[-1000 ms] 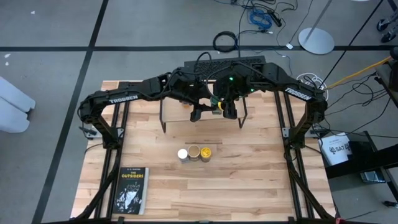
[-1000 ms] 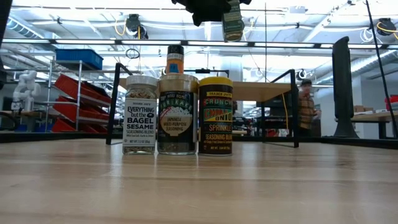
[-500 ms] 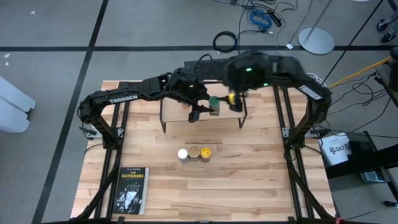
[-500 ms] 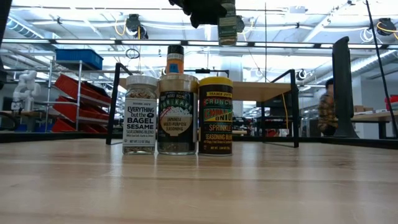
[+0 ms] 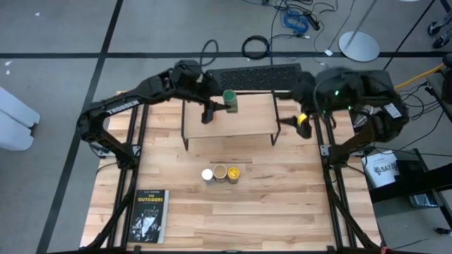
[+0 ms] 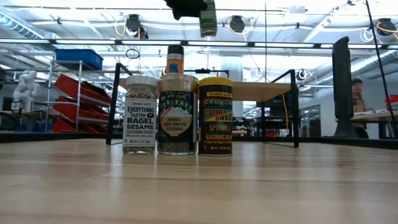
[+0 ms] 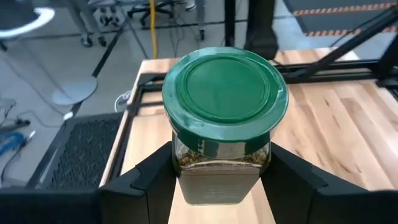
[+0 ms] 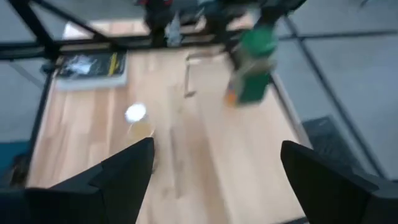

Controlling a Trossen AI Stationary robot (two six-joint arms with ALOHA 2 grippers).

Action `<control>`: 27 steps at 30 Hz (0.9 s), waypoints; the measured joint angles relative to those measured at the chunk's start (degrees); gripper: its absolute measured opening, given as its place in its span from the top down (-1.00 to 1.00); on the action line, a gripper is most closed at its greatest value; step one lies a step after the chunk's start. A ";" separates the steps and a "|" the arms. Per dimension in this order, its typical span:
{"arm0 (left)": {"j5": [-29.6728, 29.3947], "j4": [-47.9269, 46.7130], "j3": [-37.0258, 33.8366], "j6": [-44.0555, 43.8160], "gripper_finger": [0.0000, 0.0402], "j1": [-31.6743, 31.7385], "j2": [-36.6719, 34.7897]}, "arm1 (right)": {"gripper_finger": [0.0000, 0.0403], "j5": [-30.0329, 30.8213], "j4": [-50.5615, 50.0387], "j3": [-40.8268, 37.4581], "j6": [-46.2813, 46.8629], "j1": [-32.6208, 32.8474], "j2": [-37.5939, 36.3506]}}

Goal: Shelf spices
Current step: Put the green seasoning bottle on the shelf

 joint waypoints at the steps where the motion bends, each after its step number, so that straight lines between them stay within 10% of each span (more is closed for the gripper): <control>1: -0.03 -0.21 -0.10 -0.34 -0.01 0.39 0.00 | -0.67 0.00 -0.54 -1.45 1.28 1.04 -0.40; 16: -0.17 3.13 -6.20 -0.04 -0.01 2.22 0.15 | -0.67 7.12 20.03 -37.95 10.25 13.04 -12.73; 27: -0.99 3.40 -6.95 4.43 -0.01 3.60 1.37 | -0.67 7.04 29.52 -47.63 9.20 14.58 -14.13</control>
